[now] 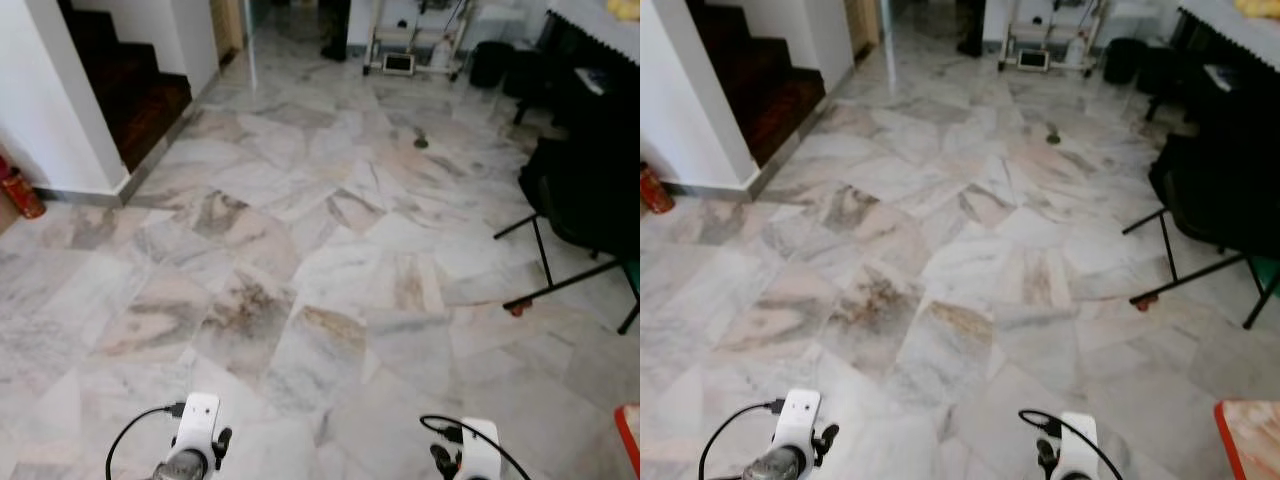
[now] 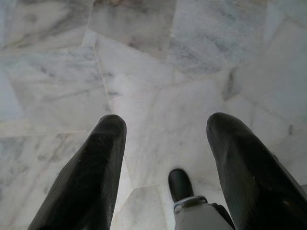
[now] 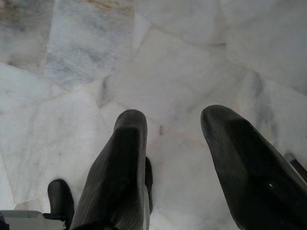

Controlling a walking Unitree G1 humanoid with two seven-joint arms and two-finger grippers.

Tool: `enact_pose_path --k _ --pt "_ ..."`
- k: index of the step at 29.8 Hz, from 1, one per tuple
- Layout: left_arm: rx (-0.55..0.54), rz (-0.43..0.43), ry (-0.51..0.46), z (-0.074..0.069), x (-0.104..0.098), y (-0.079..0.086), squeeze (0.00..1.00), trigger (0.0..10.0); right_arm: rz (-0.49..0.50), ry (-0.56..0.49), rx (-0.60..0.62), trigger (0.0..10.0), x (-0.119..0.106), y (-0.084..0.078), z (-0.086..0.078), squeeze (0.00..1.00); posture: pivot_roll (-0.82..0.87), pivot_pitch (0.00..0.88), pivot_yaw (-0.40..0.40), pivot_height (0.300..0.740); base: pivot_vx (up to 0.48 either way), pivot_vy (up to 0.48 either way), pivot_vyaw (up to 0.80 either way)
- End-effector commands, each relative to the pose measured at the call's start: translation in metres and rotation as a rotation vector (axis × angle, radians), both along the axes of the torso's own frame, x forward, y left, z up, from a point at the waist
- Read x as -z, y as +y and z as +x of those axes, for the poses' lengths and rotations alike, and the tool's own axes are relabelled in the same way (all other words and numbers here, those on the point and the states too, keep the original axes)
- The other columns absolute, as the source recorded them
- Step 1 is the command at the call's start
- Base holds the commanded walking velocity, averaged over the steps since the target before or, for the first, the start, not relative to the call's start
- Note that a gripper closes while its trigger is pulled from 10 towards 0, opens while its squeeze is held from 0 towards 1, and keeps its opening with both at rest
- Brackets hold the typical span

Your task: Setting the table

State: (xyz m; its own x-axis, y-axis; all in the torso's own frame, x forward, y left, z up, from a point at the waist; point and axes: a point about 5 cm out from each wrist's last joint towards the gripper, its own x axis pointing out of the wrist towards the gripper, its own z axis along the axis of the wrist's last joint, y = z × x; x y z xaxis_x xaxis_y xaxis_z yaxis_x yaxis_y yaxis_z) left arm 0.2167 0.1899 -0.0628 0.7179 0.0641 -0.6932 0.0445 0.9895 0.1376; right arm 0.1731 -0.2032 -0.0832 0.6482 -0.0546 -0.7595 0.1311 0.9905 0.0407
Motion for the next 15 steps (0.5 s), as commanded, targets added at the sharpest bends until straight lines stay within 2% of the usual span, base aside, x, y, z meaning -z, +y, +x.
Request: enact_pose_path --k 1,6,15 --pt "0.002 0.006 0.012 -0.0023 0.0014 0.0011 0.00 10.0 -0.005 0.019 0.004 10.0 0.0011 -0.0033 -0.0027 0.00 0.05 0.000 -0.034 0.740 0.000 0.000 -0.60" --pt "0.000 0.003 0.011 -0.0023 0.0015 0.0005 0.00 10.0 -0.013 0.026 0.005 10.0 0.0007 -0.0088 -0.0039 0.00 0.04 0.000 -0.035 0.740 0.000 0.000 -0.60" --pt "-0.005 -0.003 0.008 -0.0022 0.0016 -0.0014 0.00 10.0 -0.017 0.029 -0.006 10.0 0.0007 -0.0067 -0.0025 0.00 0.04 0.000 -0.040 0.740 0.000 0.000 -0.61"
